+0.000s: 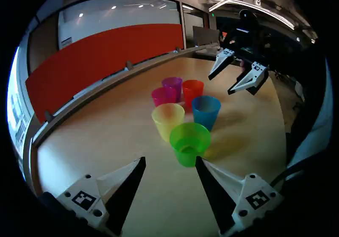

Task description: Pour water

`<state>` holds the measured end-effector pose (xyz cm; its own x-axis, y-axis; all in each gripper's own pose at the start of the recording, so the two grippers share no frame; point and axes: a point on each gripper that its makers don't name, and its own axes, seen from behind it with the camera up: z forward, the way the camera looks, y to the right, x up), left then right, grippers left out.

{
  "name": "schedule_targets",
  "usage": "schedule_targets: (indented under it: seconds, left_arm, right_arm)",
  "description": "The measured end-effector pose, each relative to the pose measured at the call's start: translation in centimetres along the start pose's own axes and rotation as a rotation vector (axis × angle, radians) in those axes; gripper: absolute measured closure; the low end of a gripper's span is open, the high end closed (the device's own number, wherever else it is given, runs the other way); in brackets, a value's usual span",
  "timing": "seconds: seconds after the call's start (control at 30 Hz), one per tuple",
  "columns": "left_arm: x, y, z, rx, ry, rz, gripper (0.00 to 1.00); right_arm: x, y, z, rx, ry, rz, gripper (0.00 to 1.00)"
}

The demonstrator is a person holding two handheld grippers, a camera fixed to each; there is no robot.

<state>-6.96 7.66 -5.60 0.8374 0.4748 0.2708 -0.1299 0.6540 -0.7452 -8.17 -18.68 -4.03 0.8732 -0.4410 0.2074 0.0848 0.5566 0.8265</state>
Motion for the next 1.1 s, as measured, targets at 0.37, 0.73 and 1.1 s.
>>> schedule_targets:
  seconds: [0.37,0.73,1.1]
  left_arm:
    - [3.1,-2.5,-2.8,0.136,0.137,-0.046,0.14]
    - [5.8,-4.6,-5.5,0.253,0.253,-0.08,0.14]
    - [7.7,-6.8,-7.8,0.396,0.355,-0.12,0.14]
  right_arm:
    - [2.4,1.4,-2.9,-0.114,0.074,0.038,0.0]
    - [5.7,3.1,-6.3,-0.242,0.183,0.07,0.0]
    - [6.8,5.9,-8.9,-0.403,0.266,0.107,0.0]
